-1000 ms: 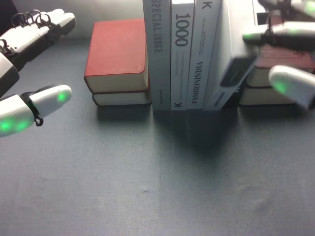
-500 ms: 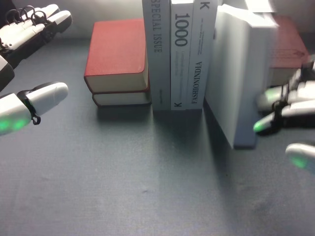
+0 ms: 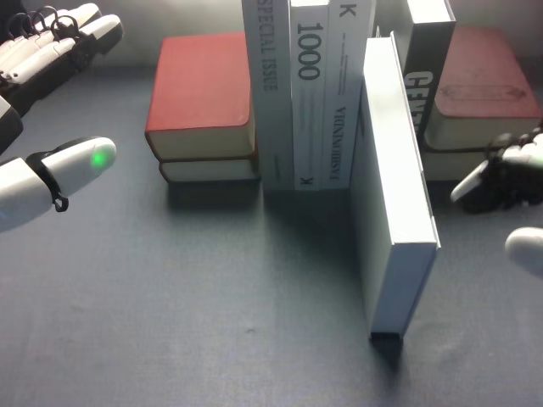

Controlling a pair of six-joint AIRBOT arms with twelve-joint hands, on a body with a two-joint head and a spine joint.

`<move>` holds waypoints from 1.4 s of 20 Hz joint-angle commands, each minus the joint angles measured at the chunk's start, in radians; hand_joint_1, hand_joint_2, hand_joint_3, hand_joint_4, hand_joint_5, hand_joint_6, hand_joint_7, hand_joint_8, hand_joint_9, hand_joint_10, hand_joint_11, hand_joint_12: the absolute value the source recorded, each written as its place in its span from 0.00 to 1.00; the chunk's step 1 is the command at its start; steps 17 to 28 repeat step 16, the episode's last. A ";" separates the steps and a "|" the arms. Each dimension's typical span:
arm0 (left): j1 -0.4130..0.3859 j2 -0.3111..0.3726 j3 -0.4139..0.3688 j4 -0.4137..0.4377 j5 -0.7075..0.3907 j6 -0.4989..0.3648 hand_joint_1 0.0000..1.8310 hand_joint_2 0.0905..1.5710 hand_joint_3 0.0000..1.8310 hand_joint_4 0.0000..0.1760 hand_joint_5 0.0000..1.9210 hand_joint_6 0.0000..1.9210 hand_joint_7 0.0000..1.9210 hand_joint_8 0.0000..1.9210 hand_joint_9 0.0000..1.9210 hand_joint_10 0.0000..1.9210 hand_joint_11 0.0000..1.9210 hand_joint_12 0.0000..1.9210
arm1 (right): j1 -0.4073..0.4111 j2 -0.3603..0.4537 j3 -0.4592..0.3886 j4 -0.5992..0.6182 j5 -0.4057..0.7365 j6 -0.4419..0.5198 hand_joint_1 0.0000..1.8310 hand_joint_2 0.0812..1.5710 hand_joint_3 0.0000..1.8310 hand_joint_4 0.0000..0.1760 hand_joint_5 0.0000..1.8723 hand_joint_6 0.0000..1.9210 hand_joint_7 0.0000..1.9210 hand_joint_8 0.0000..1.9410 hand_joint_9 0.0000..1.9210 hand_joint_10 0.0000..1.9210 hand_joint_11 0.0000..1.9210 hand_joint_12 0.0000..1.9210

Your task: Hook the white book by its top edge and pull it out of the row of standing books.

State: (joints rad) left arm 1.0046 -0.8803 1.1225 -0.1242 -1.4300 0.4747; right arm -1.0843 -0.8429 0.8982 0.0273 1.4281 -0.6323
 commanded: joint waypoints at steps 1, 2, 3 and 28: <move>0.002 0.011 -0.004 -0.022 -0.137 -0.001 0.23 0.90 0.00 0.00 0.07 0.00 0.00 0.00 0.00 0.00 0.00 0.00 | 0.002 0.018 -0.006 0.018 0.160 -0.010 0.08 0.98 0.01 0.00 0.18 0.48 0.35 0.38 0.30 0.62 0.21 0.94; 0.004 0.013 -0.007 -0.022 -0.145 -0.001 0.24 0.90 0.00 0.00 0.07 0.00 0.00 0.00 0.00 0.00 0.00 0.00 | -0.002 0.031 -0.015 0.034 0.180 -0.029 0.10 0.99 0.01 0.00 0.16 0.54 0.28 0.47 0.22 0.67 0.13 0.97; 0.005 0.013 -0.009 -0.022 -0.152 0.000 0.24 0.90 0.00 0.00 0.06 0.00 0.00 0.00 0.00 0.00 0.00 0.00 | -0.008 0.041 -0.021 0.048 0.199 -0.044 0.09 1.00 0.02 0.00 0.14 0.58 0.24 0.53 0.18 0.69 0.06 0.99; 0.021 0.026 -0.025 -0.061 -0.301 0.026 0.39 0.92 0.01 0.39 0.00 0.00 0.00 0.00 0.00 0.00 0.00 0.00 | -0.072 0.164 -0.037 0.212 0.335 -0.104 0.05 0.93 0.01 0.12 0.00 0.00 0.00 0.00 0.00 0.00 0.00 0.00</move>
